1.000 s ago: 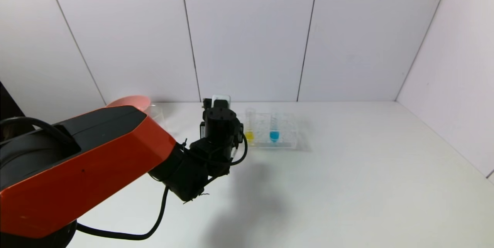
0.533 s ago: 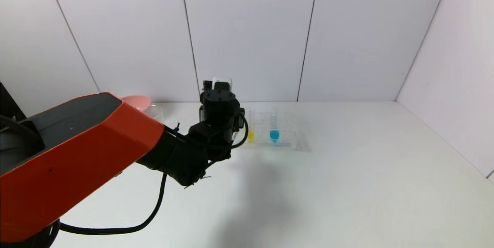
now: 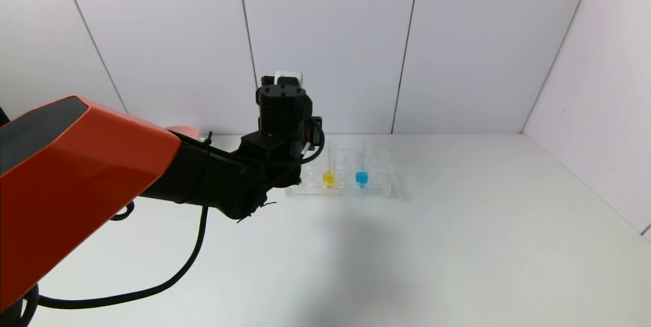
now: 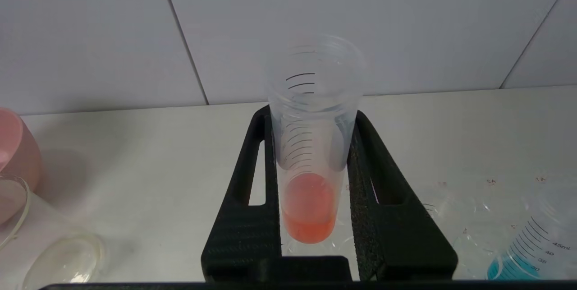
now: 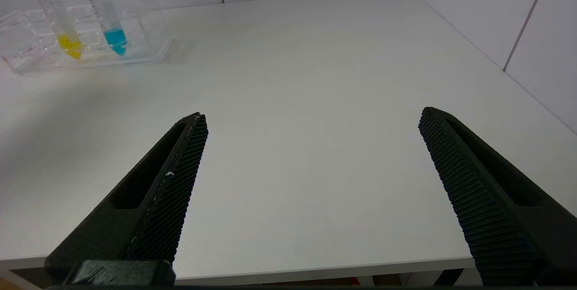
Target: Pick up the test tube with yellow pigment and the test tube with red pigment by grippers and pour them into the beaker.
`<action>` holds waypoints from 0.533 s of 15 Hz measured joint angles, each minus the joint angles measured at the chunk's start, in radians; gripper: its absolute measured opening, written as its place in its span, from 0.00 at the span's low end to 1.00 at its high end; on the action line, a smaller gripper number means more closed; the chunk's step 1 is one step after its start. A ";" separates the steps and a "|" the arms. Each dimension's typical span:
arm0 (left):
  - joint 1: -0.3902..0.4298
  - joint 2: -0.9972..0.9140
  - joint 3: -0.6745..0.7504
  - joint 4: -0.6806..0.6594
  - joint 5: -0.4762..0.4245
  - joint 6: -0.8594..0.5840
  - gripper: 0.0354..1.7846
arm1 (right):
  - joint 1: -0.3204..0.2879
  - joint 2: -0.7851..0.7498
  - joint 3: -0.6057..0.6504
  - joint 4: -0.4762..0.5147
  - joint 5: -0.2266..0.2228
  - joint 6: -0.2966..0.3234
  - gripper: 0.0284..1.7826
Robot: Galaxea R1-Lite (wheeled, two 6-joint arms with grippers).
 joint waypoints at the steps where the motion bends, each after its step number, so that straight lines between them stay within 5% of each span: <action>1: 0.000 -0.009 0.008 0.001 -0.013 -0.001 0.24 | 0.000 0.000 0.000 0.000 0.000 0.000 0.96; 5: 0.034 -0.106 0.091 0.076 -0.120 -0.009 0.24 | 0.000 0.000 0.000 0.000 0.000 0.000 0.96; 8: 0.155 -0.223 0.226 0.111 -0.292 -0.010 0.24 | 0.000 0.000 0.000 0.000 0.000 0.000 0.96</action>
